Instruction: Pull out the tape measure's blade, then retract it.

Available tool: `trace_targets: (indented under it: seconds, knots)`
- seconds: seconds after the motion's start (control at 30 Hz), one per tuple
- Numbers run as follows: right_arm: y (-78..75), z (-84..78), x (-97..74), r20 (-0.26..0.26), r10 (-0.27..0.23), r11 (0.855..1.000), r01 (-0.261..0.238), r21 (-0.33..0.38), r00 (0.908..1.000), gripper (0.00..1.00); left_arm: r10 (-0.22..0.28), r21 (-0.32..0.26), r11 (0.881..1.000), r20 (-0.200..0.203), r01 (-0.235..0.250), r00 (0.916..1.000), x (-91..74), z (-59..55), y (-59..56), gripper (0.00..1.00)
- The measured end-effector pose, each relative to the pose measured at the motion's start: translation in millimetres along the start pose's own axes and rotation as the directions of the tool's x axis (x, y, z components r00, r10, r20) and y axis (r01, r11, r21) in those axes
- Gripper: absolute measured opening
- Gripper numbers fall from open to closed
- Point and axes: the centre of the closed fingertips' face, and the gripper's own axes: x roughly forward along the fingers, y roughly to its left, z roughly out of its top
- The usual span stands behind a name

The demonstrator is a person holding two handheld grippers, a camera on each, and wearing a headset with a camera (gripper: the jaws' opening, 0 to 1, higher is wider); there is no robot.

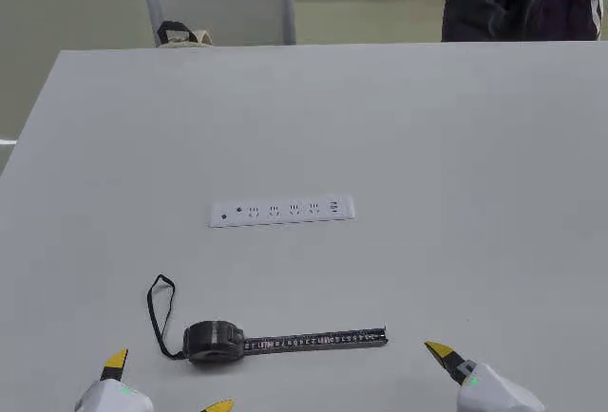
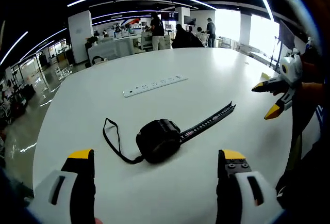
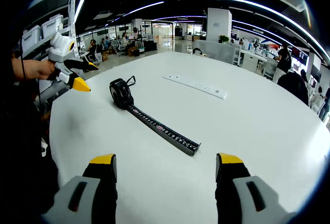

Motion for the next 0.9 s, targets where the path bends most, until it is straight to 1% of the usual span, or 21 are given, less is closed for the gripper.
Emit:
trace_targets:
  seconds: [0.03, 0.13, 0.2, 0.3, 0.4, 0.47, 0.53, 0.57, 0.63, 0.77, 0.83, 0.87, 0.9]
  knots:
    - [0.0, 0.1, 0.9, -0.001, 0.000, 1.000, 0.000, 0.004, 1.0000, 0.80, 0.015, -0.001, 1.000, 0.011, -0.015, 0.9998, 0.0, 1.7, -1.6, 0.99]
    - [1.9, 1.0, 2.4, 0.003, 0.007, 1.000, -0.007, 0.001, 1.0000, 0.79, 0.045, -0.009, 0.999, 0.016, -0.045, 0.9989, 3.2, 1.7, -5.8, 0.99]
    - [2.7, 0.6, 4.2, 0.001, 0.011, 1.000, -0.011, -0.012, 0.9999, 0.79, 0.069, -0.040, 0.997, 0.016, -0.068, 0.9975, 4.1, 3.9, -12.1, 0.99]
    - [-0.4, -2.9, 6.3, -0.009, 0.007, 1.000, -0.008, -0.013, 0.9999, 0.78, 0.088, -0.065, 0.994, 0.029, -0.086, 0.9957, 8.7, 2.8, -18.3, 0.99]
    - [-2.6, -5.2, 8.0, -0.008, 0.005, 1.000, -0.005, -0.012, 1.0000, 0.78, 0.104, -0.089, 0.991, 0.038, -0.100, 0.9939, 13.7, 1.8, -23.8, 0.99]
    - [-3.4, -6.8, 8.8, -0.010, 0.004, 1.000, -0.004, -0.011, 0.9999, 0.77, 0.115, -0.105, 0.988, 0.046, -0.110, 0.9923, 14.7, 5.1, -29.7, 0.99]
    - [-3.0, -8.0, 9.4, -0.013, 0.006, 1.000, -0.006, -0.011, 0.9999, 0.77, 0.121, -0.107, 0.988, 0.049, -0.115, 0.9915, 17.8, 4.5, -31.5, 0.99]
    - [-2.6, -8.4, 9.5, -0.014, 0.008, 1.000, -0.008, -0.014, 0.9999, 0.77, 0.122, -0.108, 0.987, 0.049, -0.116, 0.9913, 17.6, 6.0, -32.7, 0.99]
    - [-2.5, -10.8, 11.0, -0.014, 0.012, 1.000, -0.012, -0.018, 0.9998, 0.76, 0.127, -0.117, 0.986, 0.045, -0.121, 0.9909, 19.2, 6.0, -32.5, 0.97]
    - [-3.3, -13.4, 12.0, -0.022, 0.019, 1.000, -0.020, -0.023, 0.9996, 0.75, 0.158, -0.150, 0.977, 0.043, -0.150, 0.9864, 22.7, 5.1, -27.8, 0.96]
    - [-4.1, -13.7, 12.6, -0.021, 0.027, 0.999, -0.027, -0.033, 0.9994, 0.74, 0.169, -0.153, 0.975, 0.055, -0.159, 0.9841, 26.0, 4.5, -25.2, 0.96]
    - [-5.8, -14.6, 13.3, -0.024, 0.030, 0.999, -0.031, -0.038, 0.9993, 0.73, 0.179, -0.169, 0.972, 0.067, -0.166, 0.9815, 27.6, 4.8, -22.7, 0.96]
    - [-6.7, -14.8, 13.7, -0.021, 0.036, 0.998, -0.037, -0.047, 0.9991, 0.72, 0.177, -0.192, 0.968, 0.080, -0.159, 0.9809, 29.7, 5.2, -22.9, 0.96]
